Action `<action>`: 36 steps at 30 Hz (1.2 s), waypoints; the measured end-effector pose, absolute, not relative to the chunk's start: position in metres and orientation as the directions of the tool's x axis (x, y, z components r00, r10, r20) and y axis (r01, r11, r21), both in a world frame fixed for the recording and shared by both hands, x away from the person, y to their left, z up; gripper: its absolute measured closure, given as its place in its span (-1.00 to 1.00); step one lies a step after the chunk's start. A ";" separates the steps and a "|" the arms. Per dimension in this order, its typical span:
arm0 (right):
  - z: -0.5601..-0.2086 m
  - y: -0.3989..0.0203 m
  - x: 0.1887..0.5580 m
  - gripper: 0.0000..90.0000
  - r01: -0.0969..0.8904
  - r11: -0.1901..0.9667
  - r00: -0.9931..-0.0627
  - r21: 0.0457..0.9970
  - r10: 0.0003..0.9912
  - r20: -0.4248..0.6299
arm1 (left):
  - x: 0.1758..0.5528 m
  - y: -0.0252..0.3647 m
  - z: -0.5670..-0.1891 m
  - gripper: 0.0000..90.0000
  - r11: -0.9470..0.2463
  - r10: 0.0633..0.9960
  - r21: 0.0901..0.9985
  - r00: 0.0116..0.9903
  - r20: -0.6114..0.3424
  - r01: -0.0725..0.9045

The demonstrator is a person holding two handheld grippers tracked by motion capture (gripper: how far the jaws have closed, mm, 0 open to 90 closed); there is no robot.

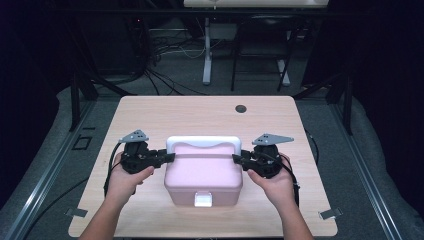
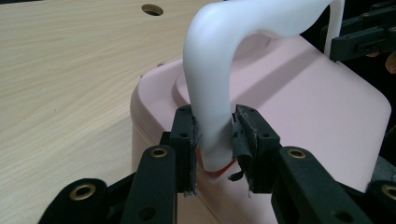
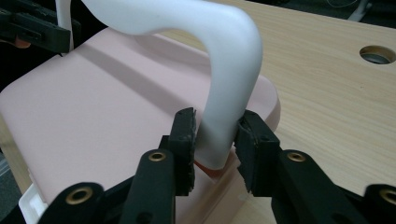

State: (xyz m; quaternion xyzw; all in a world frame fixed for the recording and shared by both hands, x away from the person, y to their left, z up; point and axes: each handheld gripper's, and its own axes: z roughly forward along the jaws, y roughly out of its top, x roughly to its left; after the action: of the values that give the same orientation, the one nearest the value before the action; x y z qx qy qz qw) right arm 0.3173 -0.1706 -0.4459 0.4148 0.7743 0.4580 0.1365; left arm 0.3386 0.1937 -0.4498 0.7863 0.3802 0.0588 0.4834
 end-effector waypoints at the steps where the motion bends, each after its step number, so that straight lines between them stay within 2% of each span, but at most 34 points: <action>1: -0.446 -0.171 0.317 0.55 0.517 0.237 -0.619 0.822 0.767 0.169 | 0.338 0.194 -0.449 0.57 -0.244 0.653 0.805 0.705 -0.276 0.541; 6: -0.443 -0.171 0.313 0.61 0.509 0.247 -0.636 0.825 0.753 0.167 | 0.337 0.198 -0.448 0.63 -0.240 0.646 0.804 0.708 -0.286 0.544; 13: -0.441 -0.168 0.311 0.63 0.508 0.265 -0.644 0.820 0.749 0.156 | 0.334 0.200 -0.446 0.63 -0.263 0.649 0.801 0.713 -0.266 0.537; 27: -0.436 -0.168 0.308 0.64 0.486 0.249 -0.642 0.838 0.752 0.149 | 0.334 0.201 -0.443 0.63 -0.225 0.649 0.818 0.708 -0.279 0.529; 36: -0.434 -0.169 0.307 0.65 0.476 0.243 -0.643 0.845 0.751 0.146 | 0.330 0.205 -0.439 0.52 -0.213 0.648 0.825 0.708 -0.281 0.523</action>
State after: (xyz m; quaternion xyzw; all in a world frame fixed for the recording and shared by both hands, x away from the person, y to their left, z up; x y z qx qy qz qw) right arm 0.3074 -0.1686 -0.4341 0.3961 0.7748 0.4705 0.1462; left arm 0.3303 0.2054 -0.4388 0.7762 0.3770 0.0624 0.5014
